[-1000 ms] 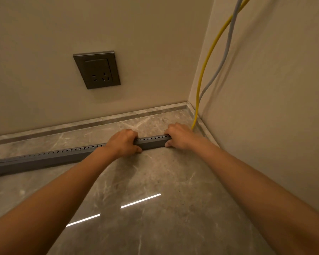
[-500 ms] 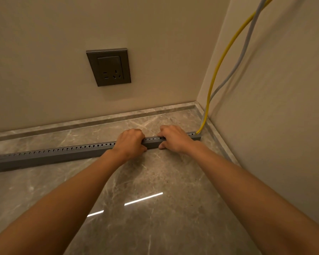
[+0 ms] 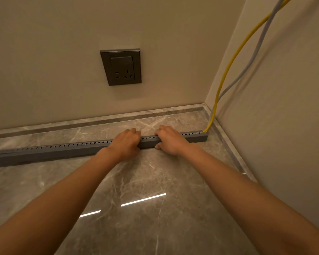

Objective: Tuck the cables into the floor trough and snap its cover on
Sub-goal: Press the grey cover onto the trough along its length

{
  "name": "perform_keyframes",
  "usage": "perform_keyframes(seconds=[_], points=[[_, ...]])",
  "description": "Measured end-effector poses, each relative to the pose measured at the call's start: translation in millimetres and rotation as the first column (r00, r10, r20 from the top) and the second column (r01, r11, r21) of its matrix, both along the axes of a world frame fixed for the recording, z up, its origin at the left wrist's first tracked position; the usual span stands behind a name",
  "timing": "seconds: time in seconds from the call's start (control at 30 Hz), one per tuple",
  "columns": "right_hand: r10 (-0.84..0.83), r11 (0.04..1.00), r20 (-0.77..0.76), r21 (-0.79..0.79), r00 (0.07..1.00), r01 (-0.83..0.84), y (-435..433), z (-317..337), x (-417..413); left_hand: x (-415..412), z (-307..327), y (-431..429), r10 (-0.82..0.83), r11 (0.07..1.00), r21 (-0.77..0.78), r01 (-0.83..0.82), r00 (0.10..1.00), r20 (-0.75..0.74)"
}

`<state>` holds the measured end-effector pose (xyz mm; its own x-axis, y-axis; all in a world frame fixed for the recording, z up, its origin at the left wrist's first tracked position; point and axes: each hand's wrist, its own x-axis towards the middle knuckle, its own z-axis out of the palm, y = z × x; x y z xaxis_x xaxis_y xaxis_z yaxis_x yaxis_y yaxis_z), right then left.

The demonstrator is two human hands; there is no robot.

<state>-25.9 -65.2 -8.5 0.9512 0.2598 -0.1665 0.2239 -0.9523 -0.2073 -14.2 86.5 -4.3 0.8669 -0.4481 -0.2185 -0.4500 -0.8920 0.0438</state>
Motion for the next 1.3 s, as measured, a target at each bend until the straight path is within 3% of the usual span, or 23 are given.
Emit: perform_keyframes(seconds=[0.3,0.6,0.87,1.03,1.3], points=[[0.111,0.993,0.029,-0.052,0.993,-0.109,3,1,1,-5,-6,-8,-0.060,0.998,-0.030,0.061,0.997,0.053],[0.044,0.999,-0.005,-0.021,0.999,-0.044,-5,4,1,-3,-6,4,0.066,0.968,-0.242,-0.067,0.998,-0.011],[0.033,0.998,-0.006,0.060,0.999,-0.032,17,-3,3,-1,6,42,0.191,0.975,-0.103,-0.198,0.979,-0.075],[0.042,0.996,0.042,0.080,0.998,-0.045,48,-5,0,-1,4,46,0.129,0.991,-0.023,-0.130,0.990,-0.056],[-0.025,0.997,0.050,0.070,0.998,0.022,59,-2,0,-1,-2,53,0.004,0.998,-0.056,-0.002,0.999,0.038]])
